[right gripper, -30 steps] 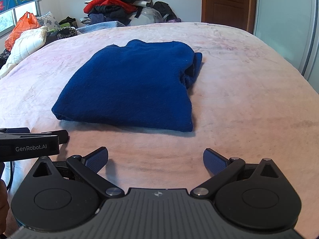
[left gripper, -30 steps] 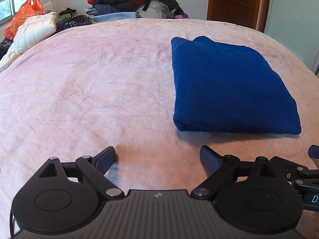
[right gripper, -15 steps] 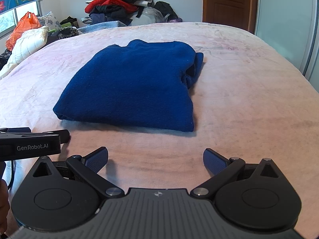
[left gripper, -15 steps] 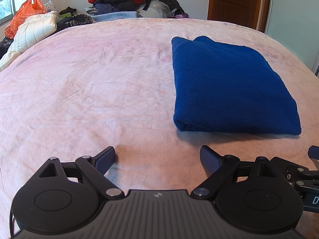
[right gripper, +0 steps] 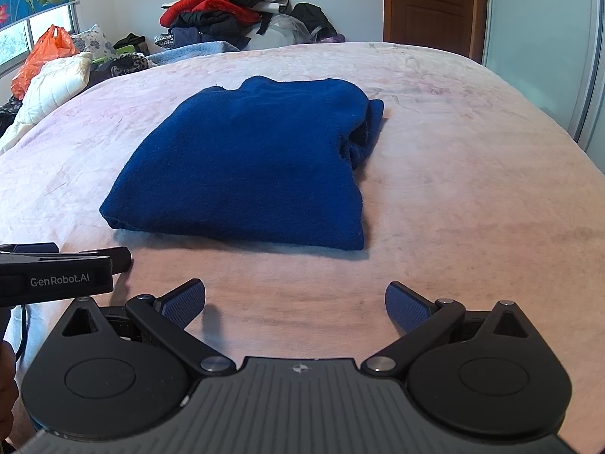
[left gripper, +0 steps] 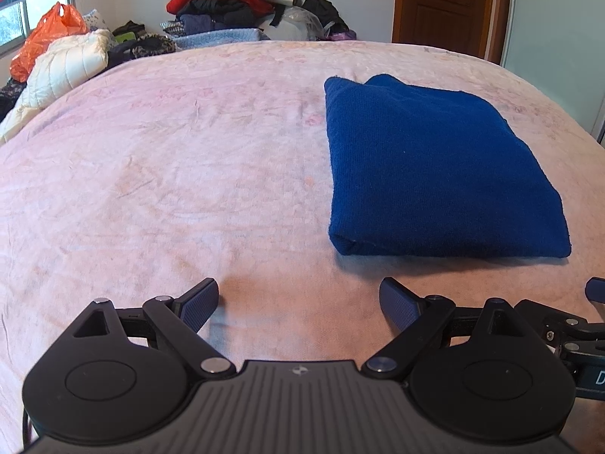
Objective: Fold small clothes
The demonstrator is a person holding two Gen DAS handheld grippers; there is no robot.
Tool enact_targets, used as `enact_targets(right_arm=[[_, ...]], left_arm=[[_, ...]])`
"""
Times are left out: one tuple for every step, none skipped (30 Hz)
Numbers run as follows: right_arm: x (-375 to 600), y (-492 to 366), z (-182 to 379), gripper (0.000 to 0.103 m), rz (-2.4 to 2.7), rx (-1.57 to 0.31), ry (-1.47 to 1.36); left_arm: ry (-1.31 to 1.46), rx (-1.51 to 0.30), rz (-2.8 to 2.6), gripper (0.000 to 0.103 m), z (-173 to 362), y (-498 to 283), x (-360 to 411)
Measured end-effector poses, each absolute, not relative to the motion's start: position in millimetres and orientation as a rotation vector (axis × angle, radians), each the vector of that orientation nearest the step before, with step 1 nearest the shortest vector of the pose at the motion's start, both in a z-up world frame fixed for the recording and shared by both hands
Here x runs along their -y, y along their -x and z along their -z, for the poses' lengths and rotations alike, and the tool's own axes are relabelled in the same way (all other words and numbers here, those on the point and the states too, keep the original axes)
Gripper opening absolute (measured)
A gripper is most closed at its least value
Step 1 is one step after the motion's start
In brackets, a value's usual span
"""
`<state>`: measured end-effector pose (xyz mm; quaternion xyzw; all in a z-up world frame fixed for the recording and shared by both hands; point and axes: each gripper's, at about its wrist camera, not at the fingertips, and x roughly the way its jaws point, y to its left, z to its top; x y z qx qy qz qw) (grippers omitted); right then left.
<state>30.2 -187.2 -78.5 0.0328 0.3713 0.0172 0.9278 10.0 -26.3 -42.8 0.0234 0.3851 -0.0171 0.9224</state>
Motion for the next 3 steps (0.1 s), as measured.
enact_targets(right_arm=[[188.2, -30.1, 78.7, 0.102, -0.037, -0.761, -0.069], [189.0, -30.3, 78.8, 0.102, -0.039, -0.762, -0.071], [190.6, -30.5, 78.3, 0.102, -0.041, -0.759, -0.075]], left_arm=[[-0.054, -0.787, 0.033, 0.093, 42.1, -10.0, 26.4], [-0.056, -0.785, 0.033, 0.093, 41.6, -10.5, 25.4], [-0.054, -0.786, 0.033, 0.093, 40.1, -11.6, 23.6]])
